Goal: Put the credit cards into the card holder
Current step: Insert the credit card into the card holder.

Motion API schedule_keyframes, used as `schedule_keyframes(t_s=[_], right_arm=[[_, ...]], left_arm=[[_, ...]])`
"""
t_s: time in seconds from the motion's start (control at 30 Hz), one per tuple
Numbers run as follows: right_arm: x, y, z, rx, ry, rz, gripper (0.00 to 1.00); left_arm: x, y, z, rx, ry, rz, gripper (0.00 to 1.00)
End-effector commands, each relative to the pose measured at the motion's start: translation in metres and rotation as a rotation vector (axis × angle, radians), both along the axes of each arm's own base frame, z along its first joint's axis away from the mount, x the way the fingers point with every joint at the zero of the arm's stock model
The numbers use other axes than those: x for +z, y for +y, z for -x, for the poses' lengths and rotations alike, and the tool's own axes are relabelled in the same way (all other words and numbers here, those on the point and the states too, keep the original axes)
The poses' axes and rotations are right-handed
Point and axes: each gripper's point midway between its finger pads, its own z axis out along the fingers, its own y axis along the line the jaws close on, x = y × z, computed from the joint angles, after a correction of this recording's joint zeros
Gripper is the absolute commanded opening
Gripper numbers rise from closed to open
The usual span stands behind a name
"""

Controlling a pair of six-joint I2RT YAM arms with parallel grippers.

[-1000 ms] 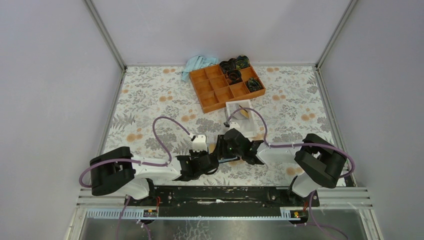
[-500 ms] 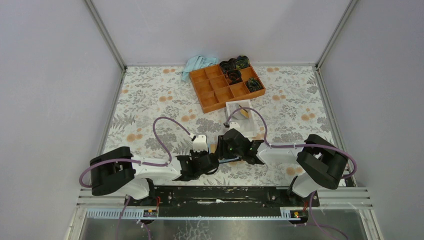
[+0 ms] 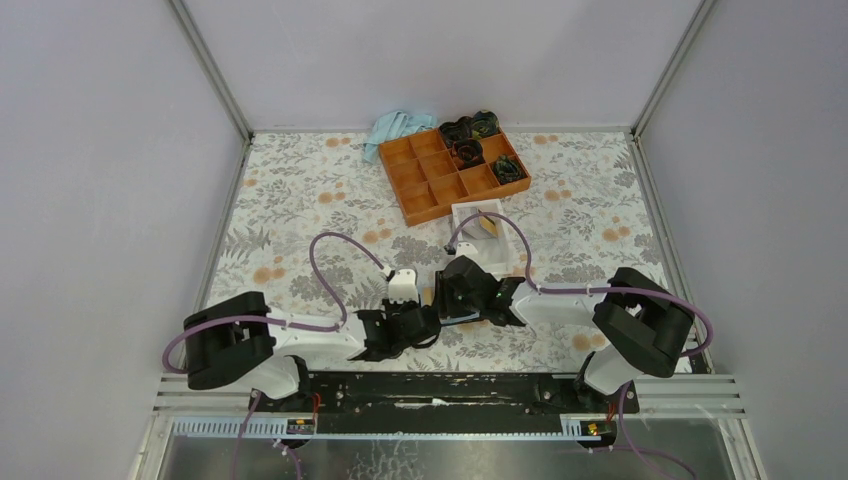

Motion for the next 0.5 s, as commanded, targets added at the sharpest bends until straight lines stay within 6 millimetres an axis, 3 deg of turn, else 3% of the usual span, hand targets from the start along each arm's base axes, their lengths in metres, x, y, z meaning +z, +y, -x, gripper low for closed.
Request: schedule_keyframes(t_s=[0.0, 0.47], right_arm=[[-0.005, -0.009, 0.000, -0.004, -0.018, 0.073, 0.49], [0.005, 0.024, 0.007, 0.060, -0.030, 0.018, 0.49]], left_arm=[[-0.008, -0.004, 0.005, -0.026, 0.024, -0.019, 0.05], [-0.011, -0.004, 0.006, -0.030, 0.031, -0.023, 0.05]])
